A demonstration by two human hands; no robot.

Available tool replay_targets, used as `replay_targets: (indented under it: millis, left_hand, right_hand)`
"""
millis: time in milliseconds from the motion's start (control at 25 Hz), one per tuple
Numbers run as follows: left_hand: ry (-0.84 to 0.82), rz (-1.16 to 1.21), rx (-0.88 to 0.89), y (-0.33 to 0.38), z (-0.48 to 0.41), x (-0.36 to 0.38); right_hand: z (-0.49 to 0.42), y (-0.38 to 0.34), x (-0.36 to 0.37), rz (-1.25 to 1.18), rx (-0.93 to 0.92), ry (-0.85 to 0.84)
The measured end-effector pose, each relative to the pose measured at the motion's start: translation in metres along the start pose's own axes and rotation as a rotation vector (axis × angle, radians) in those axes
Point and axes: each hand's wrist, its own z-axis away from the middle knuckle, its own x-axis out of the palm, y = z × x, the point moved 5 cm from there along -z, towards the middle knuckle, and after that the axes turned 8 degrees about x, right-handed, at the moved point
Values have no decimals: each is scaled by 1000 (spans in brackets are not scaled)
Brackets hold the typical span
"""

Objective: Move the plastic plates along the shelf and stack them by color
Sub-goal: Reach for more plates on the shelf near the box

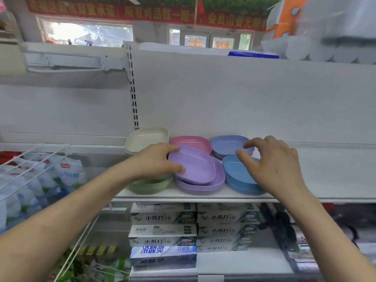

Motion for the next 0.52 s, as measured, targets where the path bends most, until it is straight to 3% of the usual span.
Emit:
replay_targets:
  millis: [120,280,520]
  left_hand:
    - [-154,-215,-3,12,-5,11]
    - [-232,-515,29,25,-12,17]
    - [-205,-650,22,43,-20,16]
  right_hand:
    - [2,17,-14,-27,26,83]
    - [1,33,-22,-69,35,103]
    - [-11,67,-20,-81,27,74]
